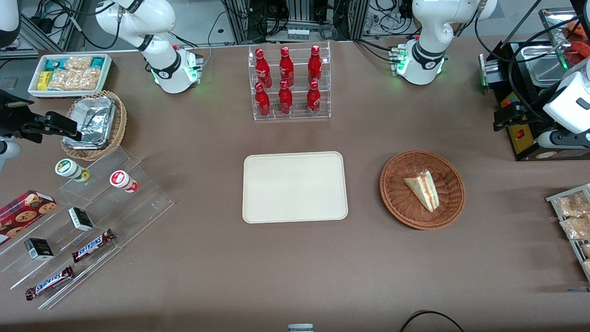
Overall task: Place sandwich from basket to tray
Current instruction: 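Move the left gripper over the wrapped sandwich in the wicker basket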
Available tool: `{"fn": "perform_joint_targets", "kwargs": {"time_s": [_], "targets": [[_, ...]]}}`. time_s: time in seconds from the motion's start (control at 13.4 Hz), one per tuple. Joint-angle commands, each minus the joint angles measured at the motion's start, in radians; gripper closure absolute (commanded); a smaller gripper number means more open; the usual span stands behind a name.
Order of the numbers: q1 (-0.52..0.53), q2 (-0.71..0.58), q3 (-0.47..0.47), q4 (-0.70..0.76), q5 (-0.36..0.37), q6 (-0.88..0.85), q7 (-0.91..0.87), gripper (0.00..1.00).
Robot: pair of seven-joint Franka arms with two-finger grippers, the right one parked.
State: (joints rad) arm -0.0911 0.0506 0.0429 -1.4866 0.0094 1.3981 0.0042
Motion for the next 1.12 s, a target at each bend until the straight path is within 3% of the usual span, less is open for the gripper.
{"fn": "perform_joint_targets", "kwargs": {"time_s": [0.0, 0.37, 0.6, 1.04], "targets": [[-0.012, 0.000, -0.003, -0.004, 0.003, 0.009, 0.005, 0.00], [-0.021, 0.083, -0.014, -0.096, -0.005, 0.091, 0.007, 0.00], [-0.050, 0.072, -0.015, -0.275, 0.001, 0.264, -0.019, 0.00], [-0.110, 0.022, -0.017, -0.643, 0.009, 0.716, -0.251, 0.00]]}}
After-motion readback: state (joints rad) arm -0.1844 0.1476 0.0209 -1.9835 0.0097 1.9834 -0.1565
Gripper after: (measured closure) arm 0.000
